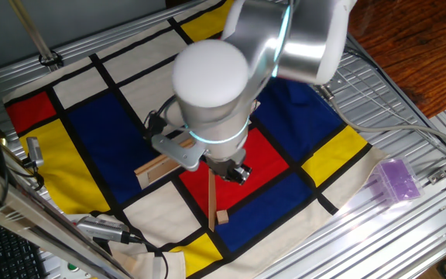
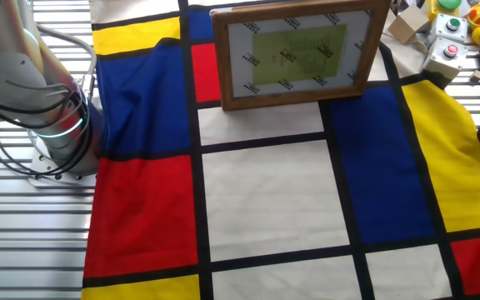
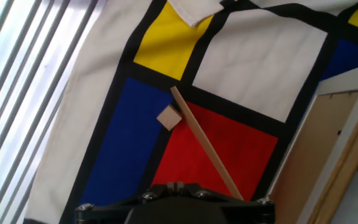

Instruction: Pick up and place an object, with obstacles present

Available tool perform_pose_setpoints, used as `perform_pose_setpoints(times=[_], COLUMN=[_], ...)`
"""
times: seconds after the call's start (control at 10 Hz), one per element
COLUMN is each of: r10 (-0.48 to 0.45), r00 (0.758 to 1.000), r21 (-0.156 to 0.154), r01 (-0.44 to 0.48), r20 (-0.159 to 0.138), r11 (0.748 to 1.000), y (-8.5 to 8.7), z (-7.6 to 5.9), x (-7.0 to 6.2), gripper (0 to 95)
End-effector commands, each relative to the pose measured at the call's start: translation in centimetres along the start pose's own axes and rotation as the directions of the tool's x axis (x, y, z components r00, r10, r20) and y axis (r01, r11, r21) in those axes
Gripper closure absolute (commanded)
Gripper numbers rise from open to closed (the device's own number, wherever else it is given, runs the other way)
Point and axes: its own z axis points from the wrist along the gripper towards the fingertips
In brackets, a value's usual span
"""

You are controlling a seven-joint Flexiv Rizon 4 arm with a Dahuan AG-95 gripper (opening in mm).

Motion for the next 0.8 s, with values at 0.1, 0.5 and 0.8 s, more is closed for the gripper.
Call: perform_pose_setpoints(times=[0.1,0.5,0.8], r10=[0.038,-0.028,-0.088], r00=[0.999,0.999,0.995], r21=[0.023,0.015,-0.003], r01=[-0.038,0.028,0.088], r20=[-0.004,-0.020,-0.055], r11=[0.999,0.999,0.996], y=[0.0,-0.4,-4.5], z=[0.0,-0.5,-5.2], x=[-0.1,0.2,2.2], gripper=[95.0,95.0,95.0])
